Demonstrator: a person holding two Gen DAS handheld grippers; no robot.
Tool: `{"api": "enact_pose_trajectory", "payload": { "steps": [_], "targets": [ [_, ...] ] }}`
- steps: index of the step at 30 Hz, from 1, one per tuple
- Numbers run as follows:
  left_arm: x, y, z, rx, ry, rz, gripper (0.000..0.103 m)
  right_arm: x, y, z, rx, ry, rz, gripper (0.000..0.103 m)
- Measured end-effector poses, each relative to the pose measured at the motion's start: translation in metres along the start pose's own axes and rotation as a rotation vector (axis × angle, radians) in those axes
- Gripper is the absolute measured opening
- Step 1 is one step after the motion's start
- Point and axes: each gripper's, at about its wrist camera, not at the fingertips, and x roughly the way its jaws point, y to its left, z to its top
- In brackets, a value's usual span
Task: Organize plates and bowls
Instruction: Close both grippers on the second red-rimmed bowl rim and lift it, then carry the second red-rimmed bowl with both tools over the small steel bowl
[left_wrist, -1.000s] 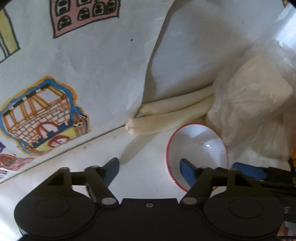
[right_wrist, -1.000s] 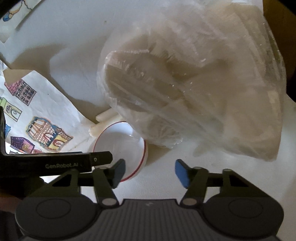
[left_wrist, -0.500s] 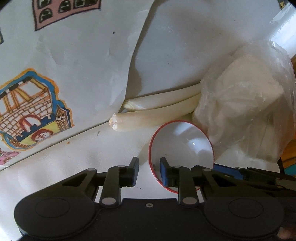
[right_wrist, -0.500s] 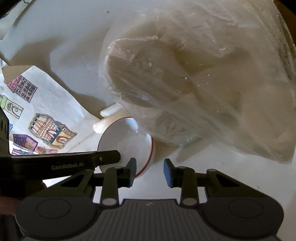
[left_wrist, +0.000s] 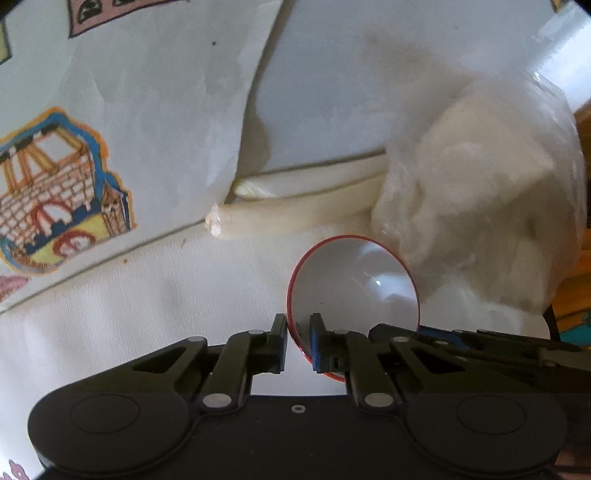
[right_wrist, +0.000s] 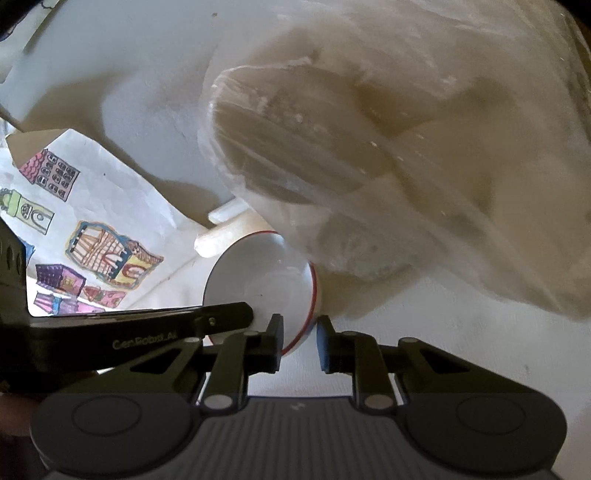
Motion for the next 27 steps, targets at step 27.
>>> {"api": "enact_pose_trajectory", "payload": {
  "steps": [27],
  "targets": [
    [-0.056, -0.097, -0.053, 0.026, -0.115, -0.051, 0.013, -0.121, -0.034, -0.033, -0.033, -0.091, 0.027, 0.020]
  ]
}}
